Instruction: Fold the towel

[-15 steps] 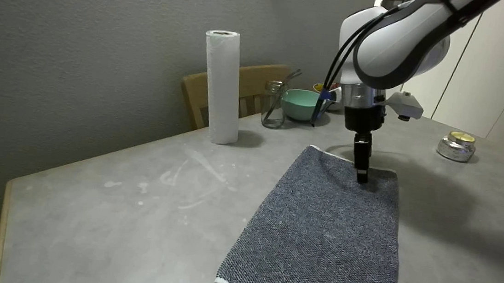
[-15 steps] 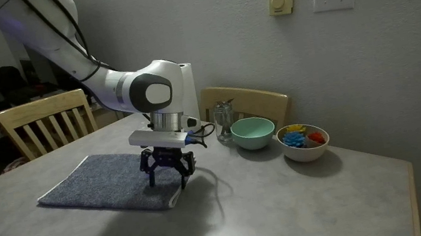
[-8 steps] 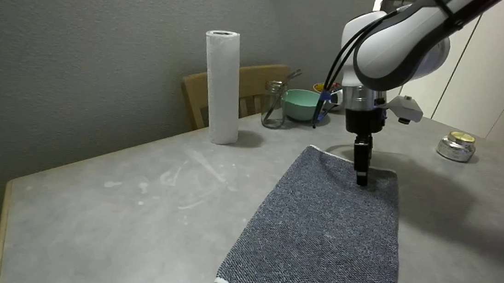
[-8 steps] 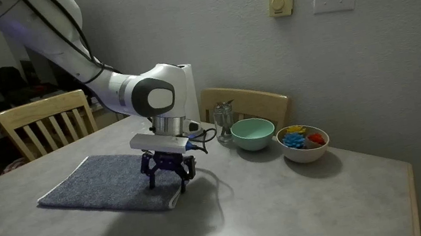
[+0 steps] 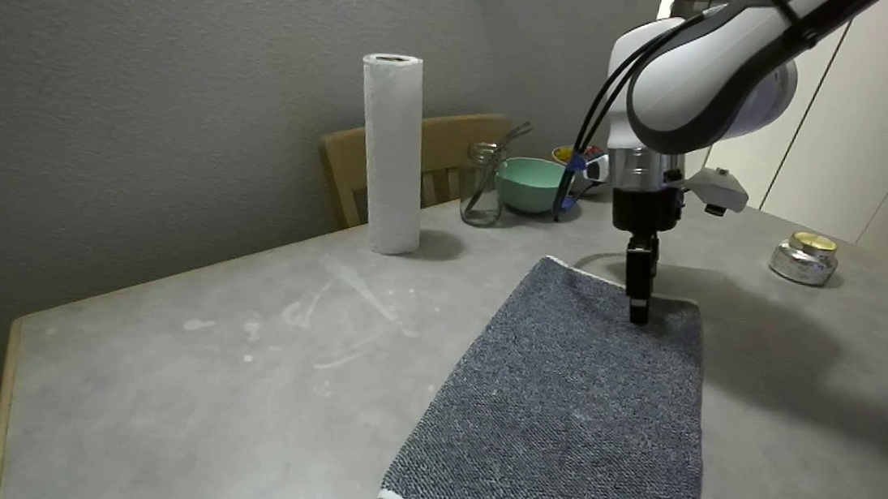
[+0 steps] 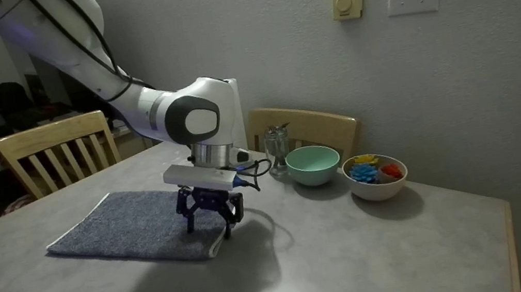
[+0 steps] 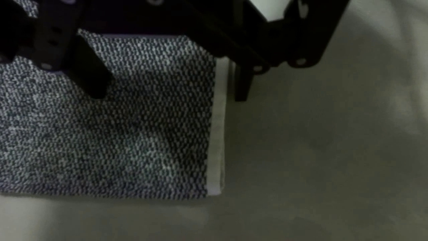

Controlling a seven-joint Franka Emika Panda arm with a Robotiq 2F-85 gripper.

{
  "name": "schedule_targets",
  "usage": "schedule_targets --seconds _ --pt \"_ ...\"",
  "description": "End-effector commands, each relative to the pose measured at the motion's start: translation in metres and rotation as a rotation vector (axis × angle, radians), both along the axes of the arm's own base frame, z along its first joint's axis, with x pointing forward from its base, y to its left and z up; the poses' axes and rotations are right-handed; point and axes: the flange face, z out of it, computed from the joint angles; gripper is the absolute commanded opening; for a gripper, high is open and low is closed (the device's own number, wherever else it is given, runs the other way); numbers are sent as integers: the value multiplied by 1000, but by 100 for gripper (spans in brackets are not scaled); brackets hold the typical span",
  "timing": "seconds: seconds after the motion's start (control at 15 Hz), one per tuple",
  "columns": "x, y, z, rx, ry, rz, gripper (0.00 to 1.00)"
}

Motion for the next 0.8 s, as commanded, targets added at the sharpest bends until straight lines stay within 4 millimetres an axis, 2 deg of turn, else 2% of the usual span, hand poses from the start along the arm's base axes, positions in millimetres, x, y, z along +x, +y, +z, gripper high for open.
schedule_targets --seconds 0.0,0.6,0.73 --pt "-2 -18 -5 32 -9 1 65" --pt "3 -37 -3 73 -27 20 2" --pt "1 -36 -6 110 -28 23 0"
